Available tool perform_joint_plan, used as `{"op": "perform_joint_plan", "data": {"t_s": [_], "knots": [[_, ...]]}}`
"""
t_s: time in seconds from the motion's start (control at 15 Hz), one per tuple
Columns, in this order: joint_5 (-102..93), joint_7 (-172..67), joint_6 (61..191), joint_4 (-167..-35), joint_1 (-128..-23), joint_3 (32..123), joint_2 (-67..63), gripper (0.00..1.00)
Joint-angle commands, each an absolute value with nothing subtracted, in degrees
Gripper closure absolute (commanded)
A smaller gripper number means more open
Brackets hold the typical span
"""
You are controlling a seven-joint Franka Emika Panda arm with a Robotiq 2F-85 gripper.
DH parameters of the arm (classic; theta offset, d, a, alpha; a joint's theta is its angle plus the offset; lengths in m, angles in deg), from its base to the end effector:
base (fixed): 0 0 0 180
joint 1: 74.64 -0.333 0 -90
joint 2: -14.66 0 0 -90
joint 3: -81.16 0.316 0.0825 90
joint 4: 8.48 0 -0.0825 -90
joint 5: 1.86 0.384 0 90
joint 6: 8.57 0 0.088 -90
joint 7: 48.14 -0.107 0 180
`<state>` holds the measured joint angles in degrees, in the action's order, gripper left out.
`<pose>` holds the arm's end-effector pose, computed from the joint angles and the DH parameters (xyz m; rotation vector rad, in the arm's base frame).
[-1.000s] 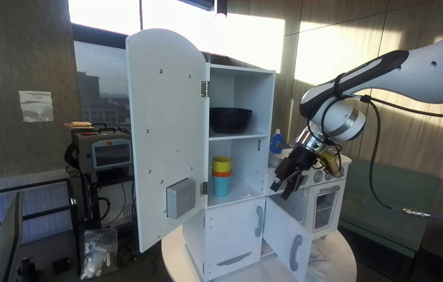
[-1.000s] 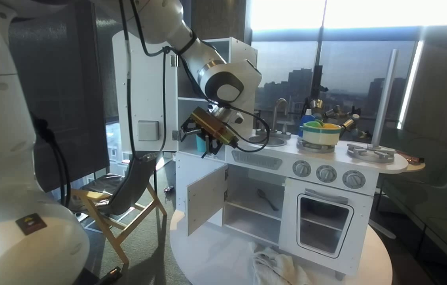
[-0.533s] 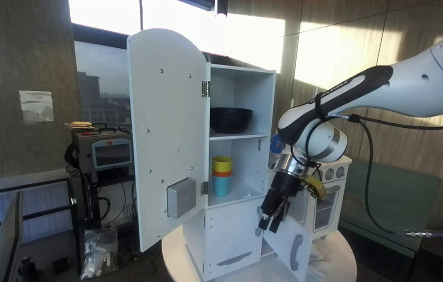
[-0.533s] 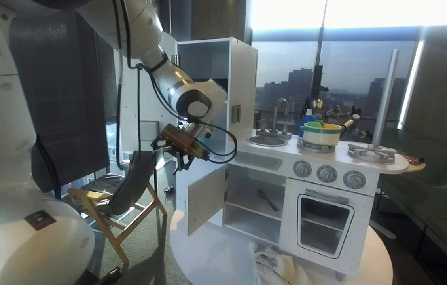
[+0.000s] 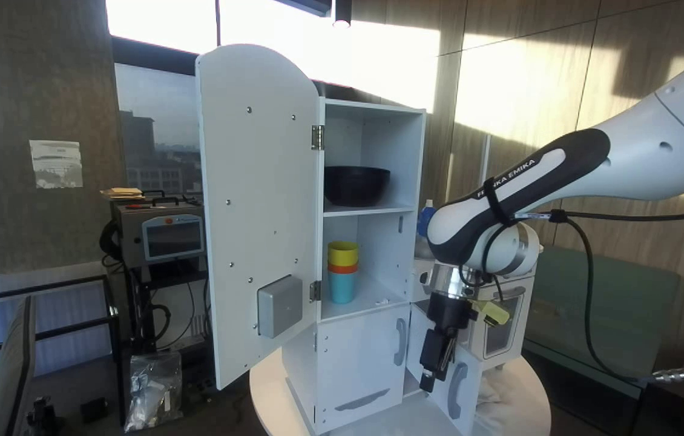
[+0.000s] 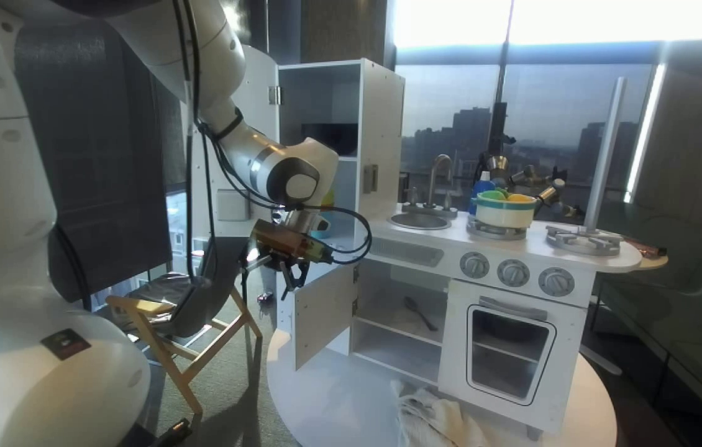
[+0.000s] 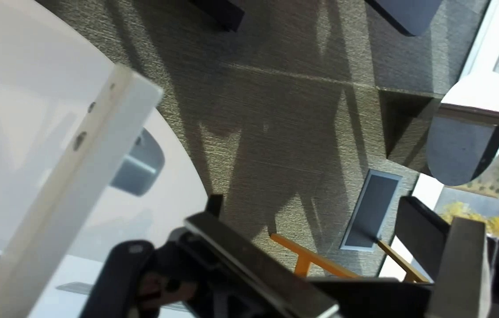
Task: Open the door of the bottom cabinet on the right then close it.
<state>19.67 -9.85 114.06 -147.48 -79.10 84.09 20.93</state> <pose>0.4497 0.0740 0.3374 -2.7005 -0.7828 0.1268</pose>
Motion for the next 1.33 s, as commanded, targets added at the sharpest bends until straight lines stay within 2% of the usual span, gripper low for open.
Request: {"op": "perform_joint_plan", "data": {"t_s": [0.0,0.8,1.27], "knots": [[14.9,-12.6,120.1,-151.2,-79.3,84.2,23.2,0.00],[-8.5,-26.4,132.3,-154.0,-74.9,81.1,23.0,0.00],[-15.3,-37.3,137.5,-153.9,-71.0,78.4,21.0,0.00]]}}
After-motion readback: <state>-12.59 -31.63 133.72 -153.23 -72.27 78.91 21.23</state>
